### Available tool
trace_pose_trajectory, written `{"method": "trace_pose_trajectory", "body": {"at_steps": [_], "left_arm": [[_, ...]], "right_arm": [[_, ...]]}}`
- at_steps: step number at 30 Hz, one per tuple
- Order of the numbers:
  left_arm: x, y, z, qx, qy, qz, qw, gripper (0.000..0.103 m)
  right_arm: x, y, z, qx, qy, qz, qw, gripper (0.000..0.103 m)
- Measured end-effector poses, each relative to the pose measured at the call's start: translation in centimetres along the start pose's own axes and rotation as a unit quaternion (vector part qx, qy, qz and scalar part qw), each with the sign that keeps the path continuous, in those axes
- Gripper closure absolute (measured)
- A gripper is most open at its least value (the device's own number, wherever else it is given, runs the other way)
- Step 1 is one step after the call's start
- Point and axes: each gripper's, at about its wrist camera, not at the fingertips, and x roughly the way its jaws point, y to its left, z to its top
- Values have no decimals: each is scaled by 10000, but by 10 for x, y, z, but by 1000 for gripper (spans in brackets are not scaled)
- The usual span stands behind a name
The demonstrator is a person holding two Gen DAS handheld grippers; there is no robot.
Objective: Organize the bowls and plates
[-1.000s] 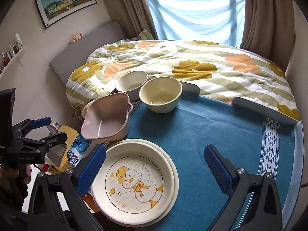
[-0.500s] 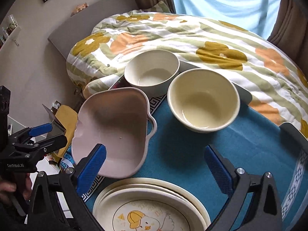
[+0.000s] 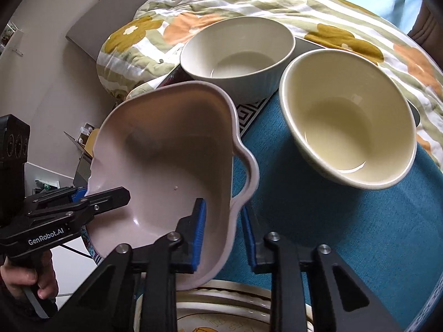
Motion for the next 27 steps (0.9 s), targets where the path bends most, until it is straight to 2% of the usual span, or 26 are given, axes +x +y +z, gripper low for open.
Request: {"method": "trace_pose_trajectory", "body": {"at_steps": [8,17,22,27], "left_arm": [[-11,-10,-3,330,-194,170,9991,87],[-61,-44,-8,909,-661,221,9934,87],[-91,-80,-28,1211,-913,183,9883,87],[-115,-132,-64,1469,-1083,58,9832,87]], "right_arm": [[-9,8,-6,49,-156,-130,9998,92],[-60,18,-25,245,-785,-254,9963,92],[-103,15,-53,394,-1204,-297,9915,92],[-148,-2,-98,521,-1545,-385,9859,92]]}}
